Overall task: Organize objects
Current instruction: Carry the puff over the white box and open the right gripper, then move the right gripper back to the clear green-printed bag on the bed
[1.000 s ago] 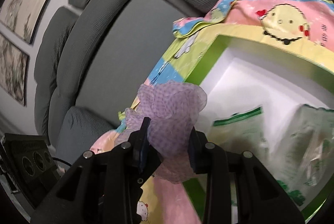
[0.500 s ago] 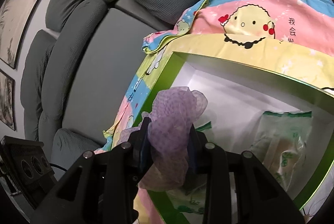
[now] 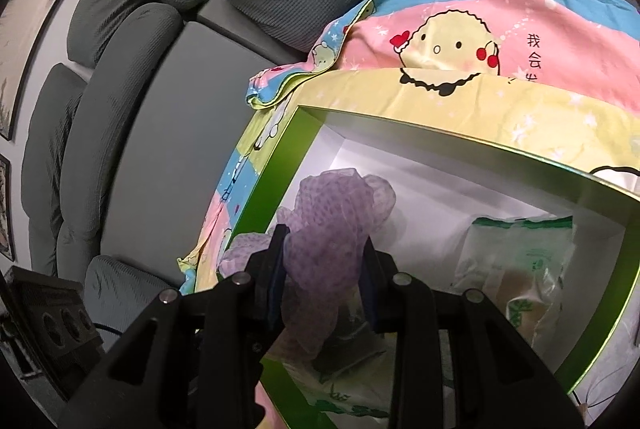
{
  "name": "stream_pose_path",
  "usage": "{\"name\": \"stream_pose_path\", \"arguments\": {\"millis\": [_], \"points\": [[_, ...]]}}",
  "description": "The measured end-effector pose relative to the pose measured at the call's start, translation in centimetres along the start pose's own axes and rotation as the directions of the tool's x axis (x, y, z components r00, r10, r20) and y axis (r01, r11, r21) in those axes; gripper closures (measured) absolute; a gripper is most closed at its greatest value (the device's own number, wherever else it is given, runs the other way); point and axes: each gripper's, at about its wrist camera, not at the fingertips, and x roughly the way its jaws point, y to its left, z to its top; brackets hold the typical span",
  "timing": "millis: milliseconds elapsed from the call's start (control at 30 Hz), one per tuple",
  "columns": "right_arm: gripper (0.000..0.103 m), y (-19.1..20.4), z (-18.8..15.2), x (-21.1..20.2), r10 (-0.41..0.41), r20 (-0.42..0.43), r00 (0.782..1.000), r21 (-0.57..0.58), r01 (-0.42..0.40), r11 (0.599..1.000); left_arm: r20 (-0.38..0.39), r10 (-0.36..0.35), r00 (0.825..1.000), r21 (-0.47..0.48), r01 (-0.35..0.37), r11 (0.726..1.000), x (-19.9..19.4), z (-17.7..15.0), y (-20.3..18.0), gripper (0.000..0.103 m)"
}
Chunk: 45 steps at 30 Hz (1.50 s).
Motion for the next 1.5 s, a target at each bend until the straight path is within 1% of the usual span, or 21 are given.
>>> {"name": "stream_pose_path", "arguments": {"millis": [133, 200, 267, 333, 433, 600, 633, 667, 700, 733, 833, 933, 1033, 1133, 1200, 1233, 1267, 1367, 1433, 1500], "points": [[0.071, 0.3, -0.1, 0.0, -0.036, 0.003, 0.999, -0.020, 0.036, 0.999, -0.006, -0.016, 1.000, 0.001, 0.016, 1.000, -0.6, -0.1, -0.2, 0.056], [0.068, 0.5, -0.1, -0.2, -0.037, 0.007, 0.999, -0.025, 0.037, 0.999, -0.006, -0.022, 1.000, 0.003, 0.022, 1.000, -1.0, -0.2, -0.3, 0.056], [0.062, 0.6, -0.1, -0.5, -0.034, 0.020, 0.999, -0.026, 0.035, 0.999, 0.001, -0.025, 1.000, 0.006, 0.025, 1.000, -1.5, -0.2, -0.3, 0.056], [0.059, 0.6, -0.1, -0.9, -0.048, 0.037, 0.998, -0.027, 0.049, 0.998, 0.015, -0.022, 1.000, 0.001, 0.022, 1.000, -2.2, -0.3, -0.1, 0.056], [0.056, 0.6, -0.1, -1.1, -0.086, 0.050, 0.995, -0.030, 0.088, 0.996, 0.038, -0.019, 0.999, -0.018, 0.019, 1.000, -3.5, -0.2, 0.6, 0.056], [0.048, 0.9, -0.2, -1.4, -0.086, 0.055, 0.995, -0.041, 0.089, 0.995, 0.076, -0.011, 0.997, -0.056, 0.015, 0.998, -5.6, -0.8, 2.2, 0.056], [0.047, 1.0, -0.2, -1.4, -0.092, 0.059, 0.994, -0.046, 0.095, 0.994, 0.081, -0.005, 0.997, -0.069, 0.011, 0.998, -6.0, -1.1, 2.7, 0.053], [0.046, 1.1, -0.3, -1.5, -0.103, 0.064, 0.993, -0.055, 0.107, 0.993, 0.083, 0.001, 0.997, -0.082, 0.006, 0.997, -6.4, -1.4, 3.3, 0.046], [0.045, 1.3, -0.3, -1.5, -0.109, 0.067, 0.992, -0.060, 0.113, 0.992, 0.085, 0.009, 0.996, -0.094, -0.001, 0.996, -6.7, -1.7, 3.8, 0.043], [0.044, 1.5, -0.4, -1.5, -0.114, 0.069, 0.991, -0.067, 0.118, 0.991, 0.092, 0.032, 0.995, -0.116, -0.021, 0.993, -7.2, -2.1, 4.7, 0.042], [0.040, 2.0, -0.6, -1.6, -0.116, 0.070, 0.991, -0.089, 0.122, 0.989, 0.092, 0.068, 0.993, -0.166, -0.052, 0.985, -8.0, -3.0, 6.5, 0.042], [0.038, 2.5, -0.8, -1.8, -0.124, 0.080, 0.989, -0.106, 0.132, 0.986, 0.070, 0.100, 0.993, -0.241, -0.081, 0.967, -8.5, -4.4, 9.1, 0.042], [0.036, 3.1, -1.1, -2.1, -0.131, 0.092, 0.987, -0.124, 0.142, 0.982, 0.042, 0.129, 0.991, -0.336, -0.108, 0.936, -8.9, -6.3, 12.0, 0.042], [0.034, 4.2, -1.7, -2.0, -0.131, 0.089, 0.987, -0.161, 0.144, 0.976, 0.037, 0.158, 0.987, -0.403, -0.130, 0.906, -9.4, -8.1, 13.9, 0.042], [0.032, 5.0, -2.2, -1.9, -0.132, 0.088, 0.987, -0.184, 0.146, 0.972, 0.031, 0.184, 0.983, -0.442, -0.151, 0.884, -9.5, -9.2, 15.3, 0.042], [0.025, 5.4, -2.4, -1.9, -0.129, 0.088, 0.988, -0.198, 0.144, 0.969, 0.025, 0.187, 0.982, -0.461, -0.154, 0.874, -9.5, -9.7, 16.0, 0.042], [0.023, 5.9, -2.7, -1.8, -0.122, 0.087, 0.989, -0.218, 0.139, 0.966, 0.015, 0.185, 0.983, -0.484, -0.155, 0.861, -9.4, -10.2, 16.8, 0.042], [0.023, 7.5, -3.7, -2.0, -0.116, 0.096, 0.989, -0.284, 0.139, 0.949, -0.022, 0.203, 0.979, -0.536, -0.183, 0.824, -9.6, -11.1, 18.8, 0.042], [0.022, 8.2, -4.1, -2.1, -0.119, 0.107, 0.987, -0.304, 0.146, 0.941, -0.018, 0.217, 0.976, -0.559, -0.189, 0.807, -10.1, -11.6, 19.6, 0.042], [0.022, 9.1, -4.8, -2.1, -0.114, 0.107, 0.988, -0.332, 0.144, 0.932, -0.004, 0.208, 0.978, -0.580, -0.172, 0.796, -10.7, -12.0, 20.3, 0.042]]}}
